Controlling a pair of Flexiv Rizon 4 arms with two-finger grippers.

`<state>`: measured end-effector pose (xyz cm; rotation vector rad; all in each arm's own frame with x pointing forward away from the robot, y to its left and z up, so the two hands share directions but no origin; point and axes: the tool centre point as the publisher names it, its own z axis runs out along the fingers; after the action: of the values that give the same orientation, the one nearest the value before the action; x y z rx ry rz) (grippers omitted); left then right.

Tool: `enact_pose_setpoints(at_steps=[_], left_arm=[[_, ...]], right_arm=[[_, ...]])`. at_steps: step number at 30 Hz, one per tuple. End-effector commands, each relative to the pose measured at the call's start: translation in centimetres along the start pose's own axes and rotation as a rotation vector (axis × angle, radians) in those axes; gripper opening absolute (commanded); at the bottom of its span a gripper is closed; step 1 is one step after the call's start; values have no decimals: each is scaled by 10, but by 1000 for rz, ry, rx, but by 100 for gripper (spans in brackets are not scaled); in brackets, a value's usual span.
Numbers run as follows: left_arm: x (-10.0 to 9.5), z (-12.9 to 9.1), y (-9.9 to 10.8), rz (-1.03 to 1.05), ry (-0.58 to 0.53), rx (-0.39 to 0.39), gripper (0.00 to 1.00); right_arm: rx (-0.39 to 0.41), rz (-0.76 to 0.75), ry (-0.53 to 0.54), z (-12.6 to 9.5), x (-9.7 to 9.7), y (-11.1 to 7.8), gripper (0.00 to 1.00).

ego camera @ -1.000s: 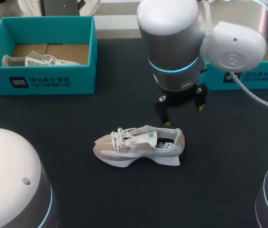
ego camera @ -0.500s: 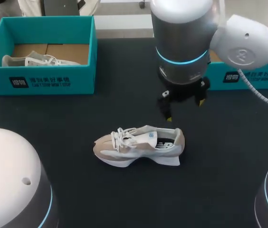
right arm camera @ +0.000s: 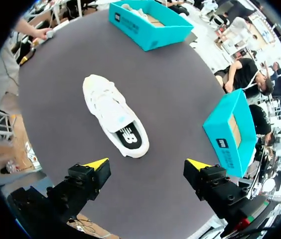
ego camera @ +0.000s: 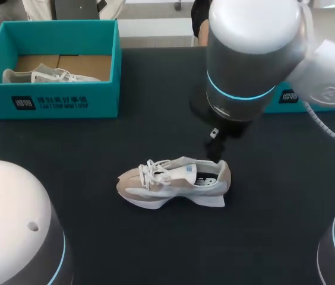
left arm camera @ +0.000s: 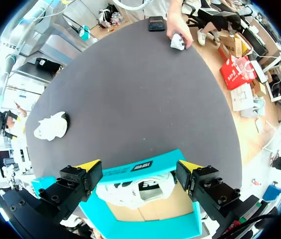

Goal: Take the shoe out of the shoebox, open the shoe tongue, remove and reinsert the insole, then place the shoe into the shoebox

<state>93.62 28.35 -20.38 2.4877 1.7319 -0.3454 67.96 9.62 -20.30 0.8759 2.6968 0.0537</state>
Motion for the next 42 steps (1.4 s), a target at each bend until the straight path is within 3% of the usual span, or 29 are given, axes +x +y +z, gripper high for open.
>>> enact_pose_setpoints(at_steps=[1,5,6,9,14,21,35,42], left_arm=[[-1,0,-2,0,3,-3,100],[-1,0,-2,0,3,-3,100],[-1,0,-2,0,3,-3,100],[-1,0,-2,0,3,-3,100],[-1,0,-2,0,3,-3,100],[-1,0,-2,0,3,-3,100],[-1,0,-2,0,3,-3,100],[-1,0,-2,0,3,-3,100]], right_arm=[[-164,-240,14,3,-4,-8,100],[-164,-240,14,3,-4,-8,100],[-252,-224,20,8,-5,-8,100],[-297,-329,55,21,-7,-12,100],[-500,-378,132,35,-7,-25,100],[-747,-397,212,32,-8,-31,100],[-892,-434,413,51,-15,-39,100],[-907,-408,412,53,-14,-39,100]])
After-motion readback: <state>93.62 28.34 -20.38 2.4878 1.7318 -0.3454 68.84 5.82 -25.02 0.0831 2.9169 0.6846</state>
